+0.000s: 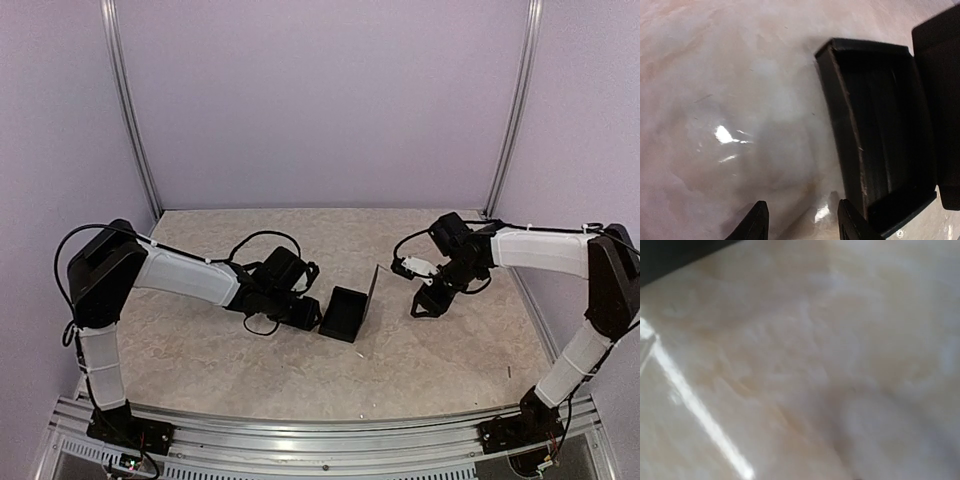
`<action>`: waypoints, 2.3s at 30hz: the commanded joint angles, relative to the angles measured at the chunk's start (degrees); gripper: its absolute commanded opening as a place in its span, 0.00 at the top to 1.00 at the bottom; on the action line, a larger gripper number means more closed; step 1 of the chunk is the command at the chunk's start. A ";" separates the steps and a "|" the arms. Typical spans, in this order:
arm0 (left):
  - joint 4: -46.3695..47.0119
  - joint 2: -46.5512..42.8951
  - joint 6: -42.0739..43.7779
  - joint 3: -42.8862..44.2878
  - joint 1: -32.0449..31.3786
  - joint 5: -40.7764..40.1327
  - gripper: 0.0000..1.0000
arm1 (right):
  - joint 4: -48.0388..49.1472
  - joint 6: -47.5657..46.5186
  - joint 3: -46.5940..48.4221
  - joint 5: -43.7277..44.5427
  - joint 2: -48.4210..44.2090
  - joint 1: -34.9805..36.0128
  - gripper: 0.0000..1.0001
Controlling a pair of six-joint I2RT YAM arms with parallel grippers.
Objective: Fold the paper box
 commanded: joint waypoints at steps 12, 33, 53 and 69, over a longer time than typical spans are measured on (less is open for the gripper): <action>-4.53 3.00 3.65 4.35 -15.78 -3.91 0.54 | -3.10 1.43 22.91 -1.34 15.36 3.61 0.60; 6.95 -15.42 18.87 -7.14 -1.98 -6.19 0.43 | -7.74 -4.07 24.01 -4.40 9.61 9.56 0.46; 23.91 3.14 37.56 0.63 8.52 25.61 0.50 | -10.31 -2.33 30.24 -3.76 21.14 9.90 0.77; 24.70 3.20 35.60 0.84 7.47 27.02 0.85 | -10.77 0.09 32.97 -10.24 24.52 8.07 0.99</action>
